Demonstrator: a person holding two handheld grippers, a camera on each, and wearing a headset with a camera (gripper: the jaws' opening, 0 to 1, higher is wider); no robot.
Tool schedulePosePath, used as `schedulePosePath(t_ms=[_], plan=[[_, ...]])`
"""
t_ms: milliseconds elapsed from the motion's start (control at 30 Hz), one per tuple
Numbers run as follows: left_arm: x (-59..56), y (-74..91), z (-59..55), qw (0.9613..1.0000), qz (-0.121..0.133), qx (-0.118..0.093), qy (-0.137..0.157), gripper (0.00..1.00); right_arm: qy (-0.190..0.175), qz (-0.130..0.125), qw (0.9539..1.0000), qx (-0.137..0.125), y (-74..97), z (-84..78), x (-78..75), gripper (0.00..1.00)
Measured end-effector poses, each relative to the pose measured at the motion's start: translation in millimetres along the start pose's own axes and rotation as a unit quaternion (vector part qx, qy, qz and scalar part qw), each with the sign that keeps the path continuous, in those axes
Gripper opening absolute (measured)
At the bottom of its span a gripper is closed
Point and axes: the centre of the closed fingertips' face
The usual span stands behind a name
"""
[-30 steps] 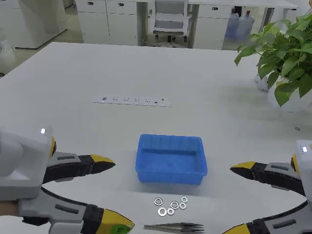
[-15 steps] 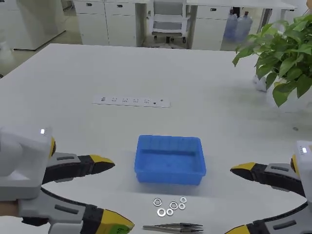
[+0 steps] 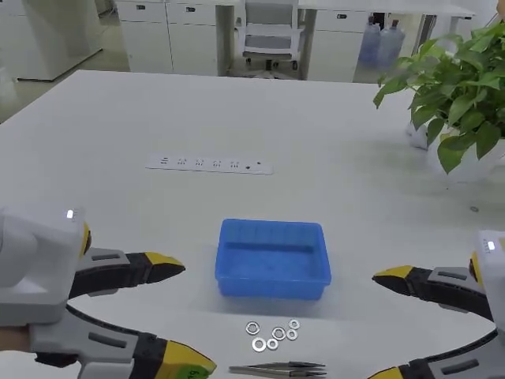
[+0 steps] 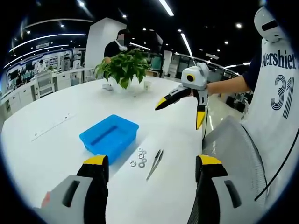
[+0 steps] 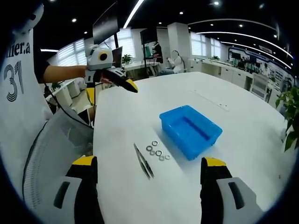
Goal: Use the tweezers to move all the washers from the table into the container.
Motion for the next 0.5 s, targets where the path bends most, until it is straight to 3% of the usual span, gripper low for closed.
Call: schedulePosePath(t_ms=[167, 500], plan=[[0.8, 3.1, -3.3, 1.0000, 0.002, 0.002, 0.002, 0.81, -0.002, -0.001, 0.9999, -0.010, 1.1, 5.2, 0.7, 0.92], [4.9, 8.0, -4.4, 0.9999, 0.012, 0.001, 0.008, 0.81, -0.003, 0.004, 1.0000, -0.005, -1.1, 3.0, 4.0, 0.91]])
Point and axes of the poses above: the centre of the closed fingertips' face, and the gripper's own axes: y roughly backward along the fingers, x roughly to its left, z roughly out of its top
